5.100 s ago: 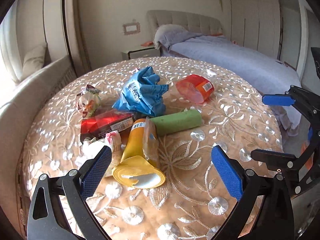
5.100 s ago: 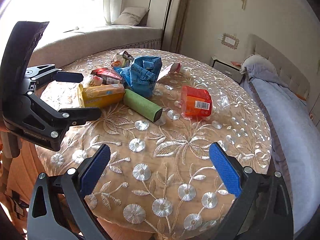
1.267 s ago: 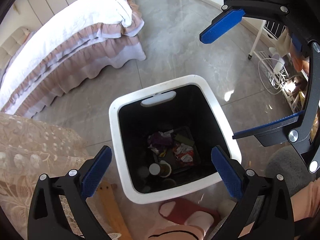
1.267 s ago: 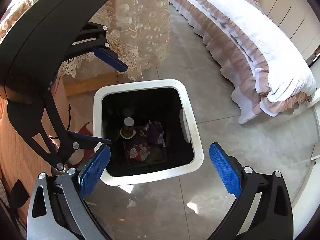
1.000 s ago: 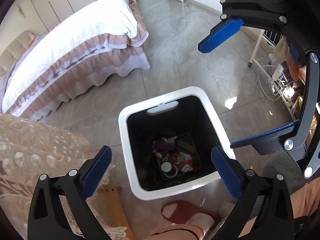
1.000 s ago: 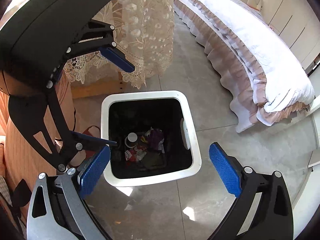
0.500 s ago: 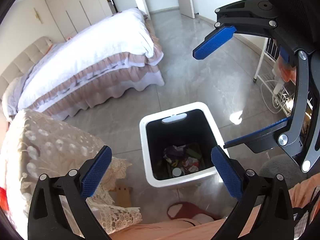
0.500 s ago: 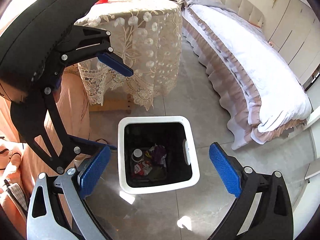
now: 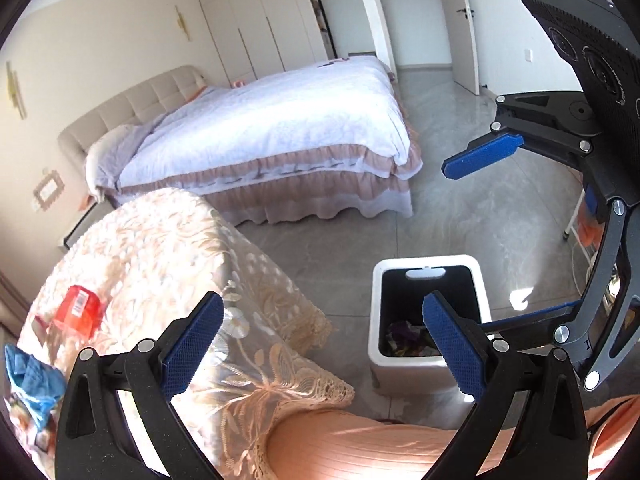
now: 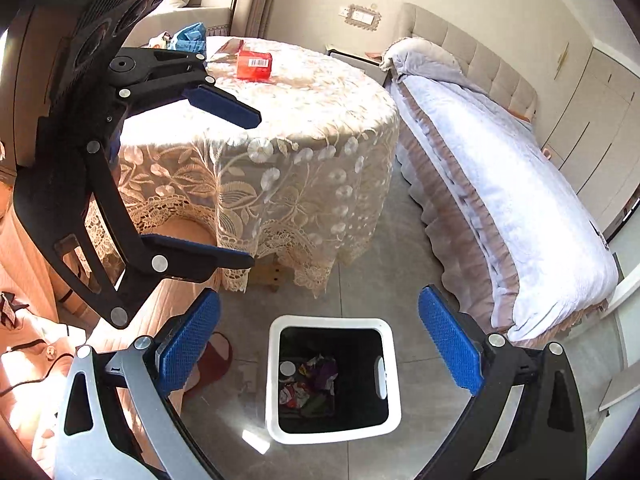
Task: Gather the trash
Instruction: 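Move both open grippers back from the bin to the table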
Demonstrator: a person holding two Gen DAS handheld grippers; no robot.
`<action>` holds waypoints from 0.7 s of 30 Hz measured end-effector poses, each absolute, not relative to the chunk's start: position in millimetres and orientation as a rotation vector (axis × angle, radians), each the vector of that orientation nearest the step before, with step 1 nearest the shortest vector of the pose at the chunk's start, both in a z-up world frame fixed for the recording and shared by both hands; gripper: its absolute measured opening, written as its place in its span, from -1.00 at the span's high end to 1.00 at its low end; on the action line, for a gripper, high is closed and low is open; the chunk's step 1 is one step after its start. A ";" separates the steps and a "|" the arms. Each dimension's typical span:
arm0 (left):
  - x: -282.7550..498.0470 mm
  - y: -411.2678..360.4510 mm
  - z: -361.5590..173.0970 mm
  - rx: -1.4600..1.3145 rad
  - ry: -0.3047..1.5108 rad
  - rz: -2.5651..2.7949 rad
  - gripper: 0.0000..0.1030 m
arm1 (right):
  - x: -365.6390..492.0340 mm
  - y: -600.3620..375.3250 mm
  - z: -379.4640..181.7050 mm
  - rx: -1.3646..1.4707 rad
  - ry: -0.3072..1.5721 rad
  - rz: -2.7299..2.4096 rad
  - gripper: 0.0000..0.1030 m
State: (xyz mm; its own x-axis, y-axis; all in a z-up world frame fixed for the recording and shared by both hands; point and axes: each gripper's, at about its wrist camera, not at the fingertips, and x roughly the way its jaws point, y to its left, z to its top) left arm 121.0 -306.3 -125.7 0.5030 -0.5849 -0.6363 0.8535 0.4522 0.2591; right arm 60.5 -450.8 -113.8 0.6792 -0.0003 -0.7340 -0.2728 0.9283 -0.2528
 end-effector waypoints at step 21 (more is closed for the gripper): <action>184.4 -175.4 -86.3 0.268 0.502 -0.418 -0.90 | 136.3 -367.4 -79.1 -0.245 0.643 0.262 -0.91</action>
State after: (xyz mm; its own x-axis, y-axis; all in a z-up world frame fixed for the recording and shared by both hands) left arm 184.4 -175.3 -86.3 0.7953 -0.3196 -0.5152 0.4487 0.8817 0.1457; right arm 136.3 -367.4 -79.1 0.7696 0.1633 -0.6173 -0.3142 0.9385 -0.1433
